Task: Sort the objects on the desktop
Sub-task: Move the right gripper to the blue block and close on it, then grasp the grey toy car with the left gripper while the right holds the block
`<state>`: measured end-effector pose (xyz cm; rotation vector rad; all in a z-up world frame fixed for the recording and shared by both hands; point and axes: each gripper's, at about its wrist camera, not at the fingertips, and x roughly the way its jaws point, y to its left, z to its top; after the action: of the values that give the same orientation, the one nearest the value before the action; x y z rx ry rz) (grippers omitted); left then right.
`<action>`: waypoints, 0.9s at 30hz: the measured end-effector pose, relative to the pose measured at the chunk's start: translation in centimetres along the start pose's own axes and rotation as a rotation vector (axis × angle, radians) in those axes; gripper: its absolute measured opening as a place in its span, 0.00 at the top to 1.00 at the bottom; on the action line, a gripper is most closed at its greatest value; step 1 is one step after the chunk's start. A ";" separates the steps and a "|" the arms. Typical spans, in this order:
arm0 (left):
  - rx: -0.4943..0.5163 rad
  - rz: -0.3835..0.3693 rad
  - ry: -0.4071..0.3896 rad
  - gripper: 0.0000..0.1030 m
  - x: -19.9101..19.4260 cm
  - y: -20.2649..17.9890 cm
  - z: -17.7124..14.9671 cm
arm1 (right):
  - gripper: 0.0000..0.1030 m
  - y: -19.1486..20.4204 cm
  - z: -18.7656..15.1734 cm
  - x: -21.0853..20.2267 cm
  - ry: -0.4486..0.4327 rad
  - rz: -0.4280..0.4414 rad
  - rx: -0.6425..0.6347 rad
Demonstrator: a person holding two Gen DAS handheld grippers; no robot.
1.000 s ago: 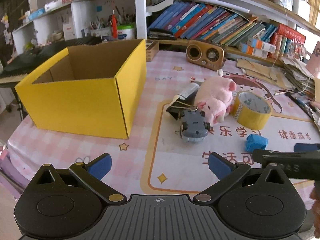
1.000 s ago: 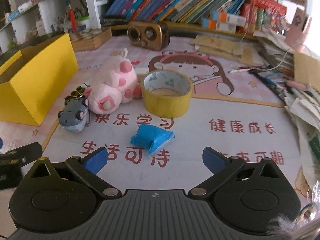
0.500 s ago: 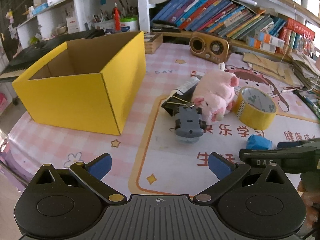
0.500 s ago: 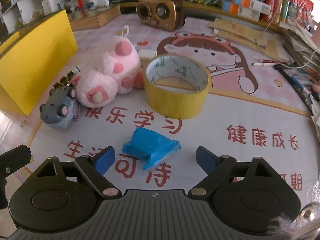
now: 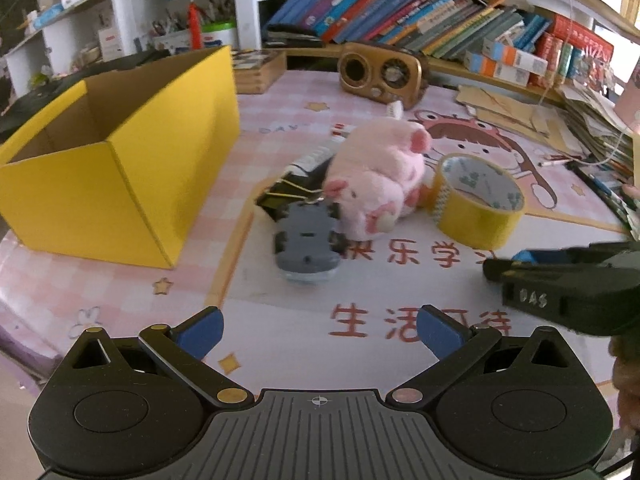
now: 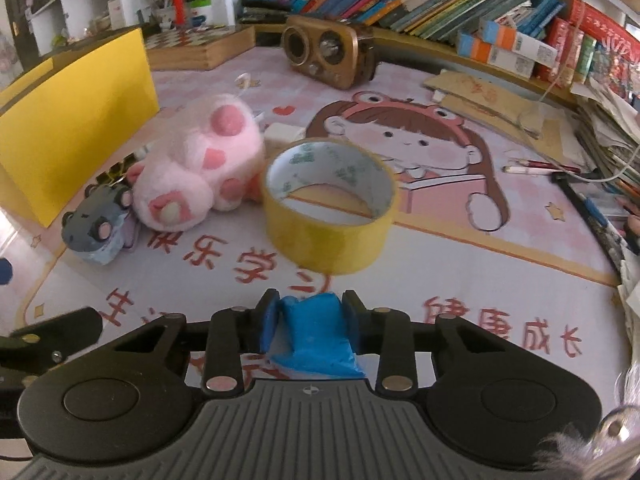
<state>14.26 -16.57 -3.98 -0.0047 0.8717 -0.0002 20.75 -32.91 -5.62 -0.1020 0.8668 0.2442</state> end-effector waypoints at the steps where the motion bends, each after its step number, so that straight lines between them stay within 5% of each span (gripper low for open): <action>1: 0.005 -0.005 0.003 0.00 0.2 -0.2 0.0 | 0.70 -0.4 0.1 -0.2 -0.012 -0.008 0.003; 10: 0.083 -0.026 -0.010 0.00 1.3 -2.3 1.0 | 0.71 -3.0 0.5 -0.9 -0.054 -0.050 0.064; 23: 0.053 0.054 -0.012 0.01 3.8 -1.7 2.5 | 0.71 -4.2 -0.4 -1.4 -0.033 -0.021 0.115; 27: 0.028 0.071 -0.021 0.11 4.7 -1.2 3.3 | 0.71 -4.1 -0.4 -1.3 -0.028 -0.008 0.105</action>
<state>19.83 -17.77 -5.44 0.0525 0.8503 0.0536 20.65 -37.18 -4.95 -0.0039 0.8496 0.1919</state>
